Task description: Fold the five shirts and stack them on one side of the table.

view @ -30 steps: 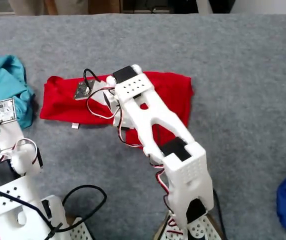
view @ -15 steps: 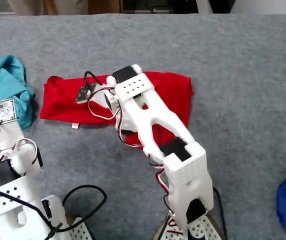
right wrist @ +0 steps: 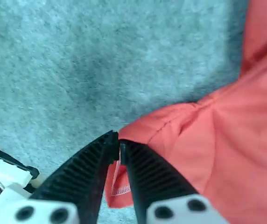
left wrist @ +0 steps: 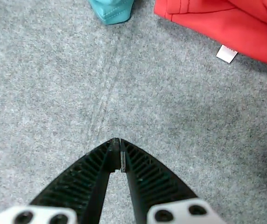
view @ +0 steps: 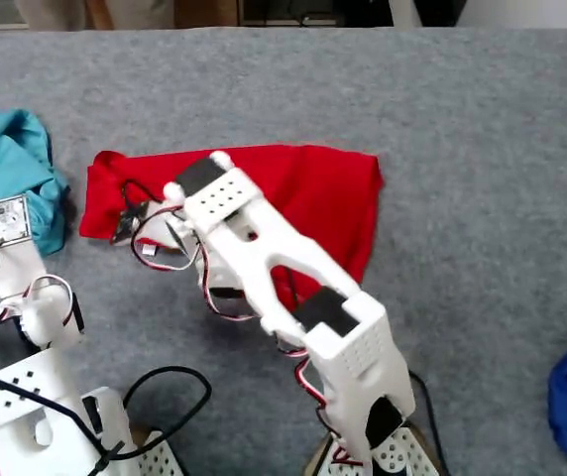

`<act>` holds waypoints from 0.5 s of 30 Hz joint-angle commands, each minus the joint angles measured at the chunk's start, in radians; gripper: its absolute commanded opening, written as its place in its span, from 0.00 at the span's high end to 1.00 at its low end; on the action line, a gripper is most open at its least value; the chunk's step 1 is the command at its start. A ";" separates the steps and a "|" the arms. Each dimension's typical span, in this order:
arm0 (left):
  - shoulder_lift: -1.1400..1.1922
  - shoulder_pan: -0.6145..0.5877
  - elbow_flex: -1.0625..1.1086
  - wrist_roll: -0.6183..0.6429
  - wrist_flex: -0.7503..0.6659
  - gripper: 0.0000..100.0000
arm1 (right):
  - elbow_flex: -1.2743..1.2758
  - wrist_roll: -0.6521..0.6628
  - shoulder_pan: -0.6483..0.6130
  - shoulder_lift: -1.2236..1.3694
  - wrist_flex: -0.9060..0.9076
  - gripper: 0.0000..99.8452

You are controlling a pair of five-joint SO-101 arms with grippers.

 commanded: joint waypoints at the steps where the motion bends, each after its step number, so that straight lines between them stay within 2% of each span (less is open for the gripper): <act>1: -0.013 -0.008 -0.003 -0.003 -0.005 0.98 | 0.031 -0.023 -0.025 -0.012 0.015 0.87; 4: -0.013 -0.008 -0.003 -0.003 -0.005 0.98 | 0.045 -0.009 -0.041 -0.012 0.044 0.76; 7: -0.013 -0.008 -0.003 -0.003 -0.005 0.98 | 0.050 -0.009 -0.054 -0.051 0.054 0.68; 11: -0.013 -0.008 -0.003 -0.003 -0.005 0.98 | 0.051 -0.009 -0.059 -0.153 0.069 0.67; 15: -0.013 -0.009 -0.003 -0.003 -0.005 0.98 | 0.044 -0.008 0.042 -0.213 0.064 0.67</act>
